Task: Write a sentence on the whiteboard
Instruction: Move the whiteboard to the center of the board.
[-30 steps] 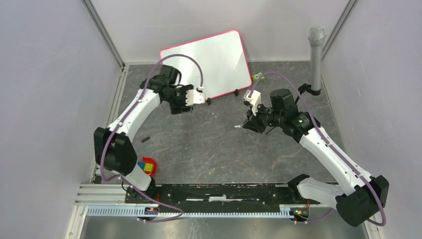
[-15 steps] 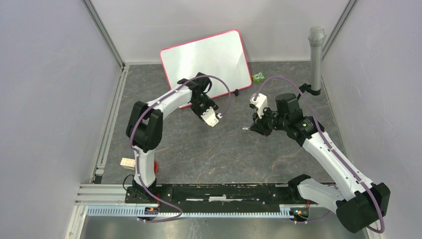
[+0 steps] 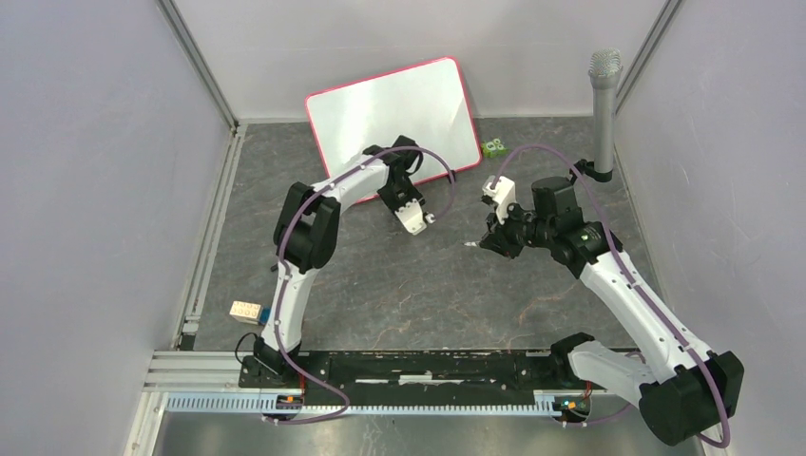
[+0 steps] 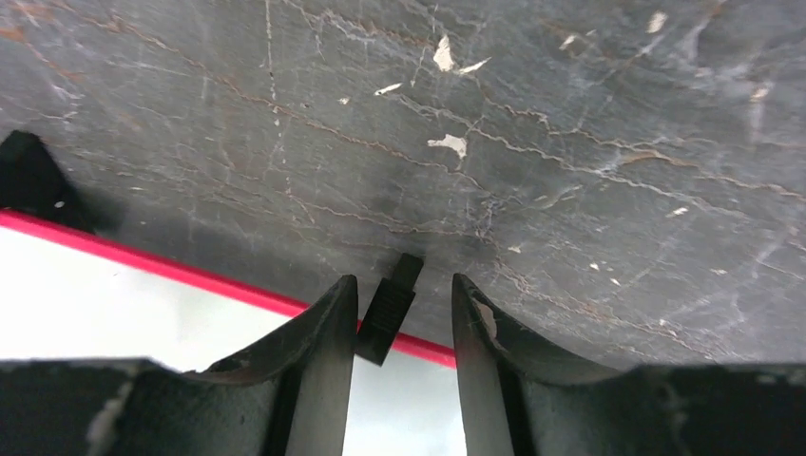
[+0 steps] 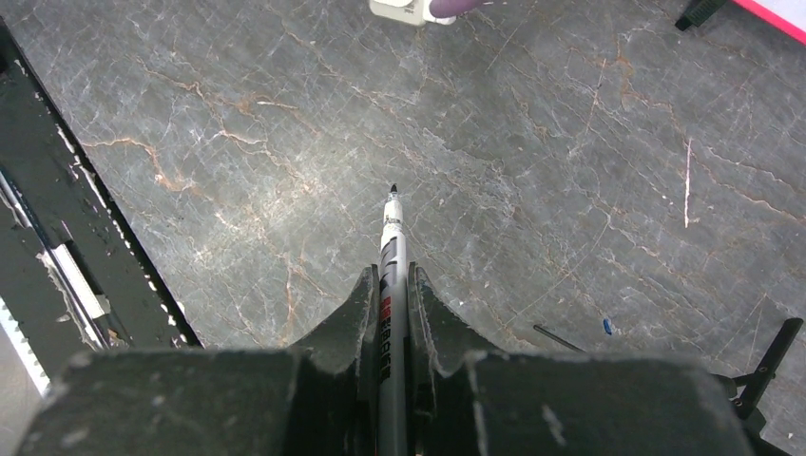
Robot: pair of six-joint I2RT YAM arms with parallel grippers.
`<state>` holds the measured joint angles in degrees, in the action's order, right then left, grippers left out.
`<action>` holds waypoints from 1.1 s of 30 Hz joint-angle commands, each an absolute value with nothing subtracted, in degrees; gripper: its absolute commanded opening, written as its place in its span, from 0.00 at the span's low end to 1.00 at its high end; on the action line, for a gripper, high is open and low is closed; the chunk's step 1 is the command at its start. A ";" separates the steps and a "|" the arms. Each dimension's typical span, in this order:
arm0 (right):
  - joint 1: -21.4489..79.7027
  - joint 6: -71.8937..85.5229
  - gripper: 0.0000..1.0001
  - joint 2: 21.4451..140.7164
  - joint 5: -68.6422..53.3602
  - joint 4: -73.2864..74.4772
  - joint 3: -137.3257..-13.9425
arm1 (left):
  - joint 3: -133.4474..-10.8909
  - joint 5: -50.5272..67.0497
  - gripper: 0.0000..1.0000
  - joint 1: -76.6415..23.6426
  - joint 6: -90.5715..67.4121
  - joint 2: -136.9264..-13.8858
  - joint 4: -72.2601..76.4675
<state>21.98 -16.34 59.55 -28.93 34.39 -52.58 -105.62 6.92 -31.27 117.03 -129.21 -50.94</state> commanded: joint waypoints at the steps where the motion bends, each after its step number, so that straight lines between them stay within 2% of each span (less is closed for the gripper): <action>1: 21.30 -16.17 0.00 58.56 -30.67 33.22 -53.44 | -110.04 2.30 0.45 -31.20 130.89 -132.03 -52.12; 7: 20.94 -16.25 0.00 58.46 -31.29 33.23 -53.44 | -107.56 1.19 0.17 -31.74 134.71 -130.49 -52.03; 11: 20.92 -16.26 0.00 58.46 -31.75 33.22 -53.83 | -102.74 0.57 0.07 -33.28 135.11 -126.70 -52.20; 23: 20.83 -15.82 0.00 57.71 -32.62 33.66 -56.38 | -94.84 -3.62 0.02 -38.12 135.50 -117.56 -60.24; 27: 20.83 -15.58 0.00 56.94 -32.85 33.86 -57.37 | -90.60 -5.06 0.02 -42.52 131.72 -113.49 -63.36; 33: 20.78 -15.47 0.00 55.43 -33.09 34.27 -58.27 | -85.11 -7.50 0.02 -51.90 117.69 -109.00 -66.73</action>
<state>20.97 -16.10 57.32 -31.77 34.68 -55.44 -87.64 -6.42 -45.87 119.42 -113.65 -61.25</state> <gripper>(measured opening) 0.153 0.247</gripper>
